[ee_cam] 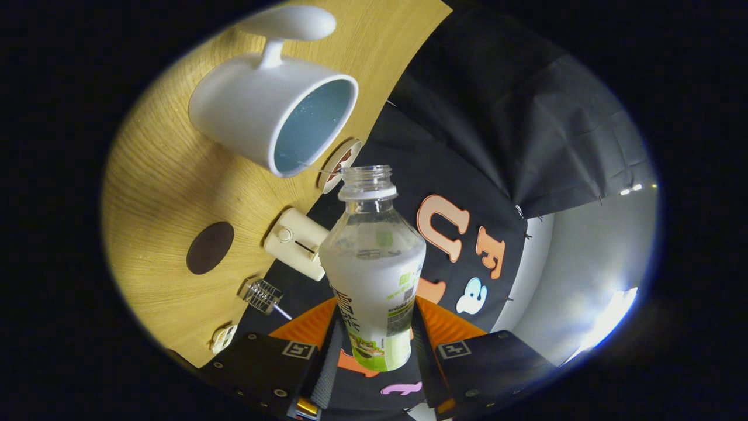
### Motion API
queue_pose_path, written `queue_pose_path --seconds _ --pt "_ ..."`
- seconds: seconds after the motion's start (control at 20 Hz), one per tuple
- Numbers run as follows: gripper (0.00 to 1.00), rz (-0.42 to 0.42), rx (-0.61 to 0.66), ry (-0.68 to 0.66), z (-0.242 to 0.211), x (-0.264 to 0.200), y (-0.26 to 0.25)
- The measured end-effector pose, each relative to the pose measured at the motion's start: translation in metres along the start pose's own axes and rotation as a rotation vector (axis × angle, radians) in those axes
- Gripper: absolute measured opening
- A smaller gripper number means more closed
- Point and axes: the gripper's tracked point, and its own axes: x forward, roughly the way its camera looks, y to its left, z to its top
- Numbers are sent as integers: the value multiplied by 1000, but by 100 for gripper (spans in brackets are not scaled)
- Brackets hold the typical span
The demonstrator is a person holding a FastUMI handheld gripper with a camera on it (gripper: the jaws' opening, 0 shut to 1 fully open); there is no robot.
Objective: Take the bottle from table, then pour the juice into the cup, finally place the bottle on the coaster
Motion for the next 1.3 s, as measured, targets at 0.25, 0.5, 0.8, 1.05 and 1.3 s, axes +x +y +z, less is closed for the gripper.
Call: queue_pose_path --seconds 0.25,0.5,0.8,1.05,1.3 --pt "61 91 226 18 5 -1 21" --pt "61 181 505 102 -5 3 46" --pt "62 314 909 196 -14 8 80" --pt "62 351 1308 274 -25 19 100" --pt "61 327 1609 338 -28 33 116"
